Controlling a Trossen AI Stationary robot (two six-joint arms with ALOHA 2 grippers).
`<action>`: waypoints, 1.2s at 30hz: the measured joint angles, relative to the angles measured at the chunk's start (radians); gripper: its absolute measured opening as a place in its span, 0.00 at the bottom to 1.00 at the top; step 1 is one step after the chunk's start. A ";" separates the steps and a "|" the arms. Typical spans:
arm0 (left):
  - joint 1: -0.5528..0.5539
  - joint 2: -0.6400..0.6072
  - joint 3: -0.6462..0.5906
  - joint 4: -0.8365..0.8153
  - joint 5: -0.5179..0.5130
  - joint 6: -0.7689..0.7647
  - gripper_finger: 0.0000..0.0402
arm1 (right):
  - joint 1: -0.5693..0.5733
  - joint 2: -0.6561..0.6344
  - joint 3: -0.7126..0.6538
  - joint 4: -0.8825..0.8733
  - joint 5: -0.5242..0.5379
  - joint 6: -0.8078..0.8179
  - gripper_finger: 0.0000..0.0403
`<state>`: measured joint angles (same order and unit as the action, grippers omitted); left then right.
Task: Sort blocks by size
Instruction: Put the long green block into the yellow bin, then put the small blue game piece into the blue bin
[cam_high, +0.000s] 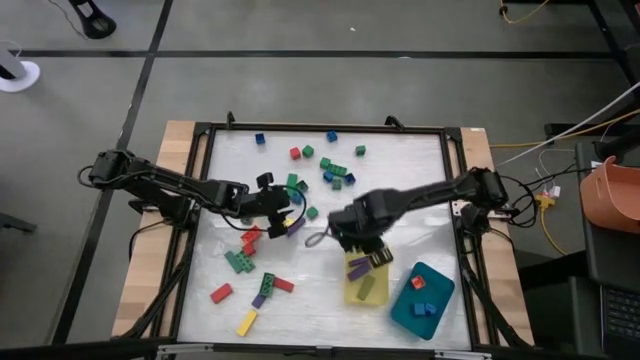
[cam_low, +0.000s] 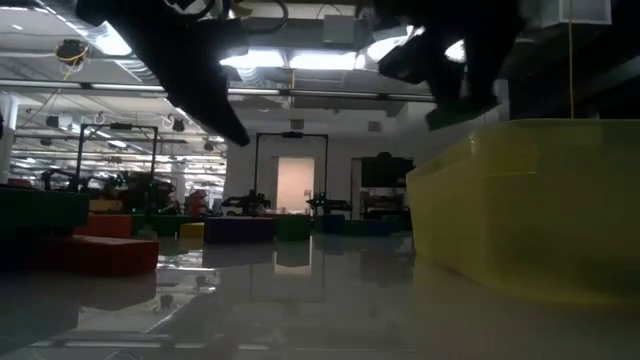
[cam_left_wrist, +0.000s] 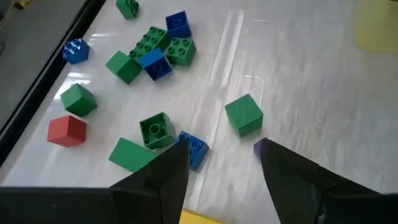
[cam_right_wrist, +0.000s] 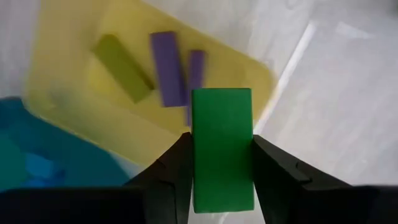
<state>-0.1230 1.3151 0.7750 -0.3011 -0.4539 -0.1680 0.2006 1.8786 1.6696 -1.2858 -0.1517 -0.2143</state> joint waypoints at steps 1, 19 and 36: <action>-0.002 0.000 0.000 -0.005 0.000 -0.011 0.46 | 0.017 0.000 -0.002 0.005 0.000 0.011 0.34; -0.009 0.000 0.000 -0.005 0.001 -0.121 0.46 | 0.108 0.001 -0.036 0.059 0.055 0.287 0.47; -0.009 0.000 0.000 -0.003 0.001 -0.125 0.46 | -0.109 0.001 -0.036 0.071 0.224 0.065 0.52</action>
<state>-0.1318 1.3151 0.7750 -0.3042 -0.4530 -0.2928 0.0914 1.8793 1.6333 -1.2146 0.0719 -0.1495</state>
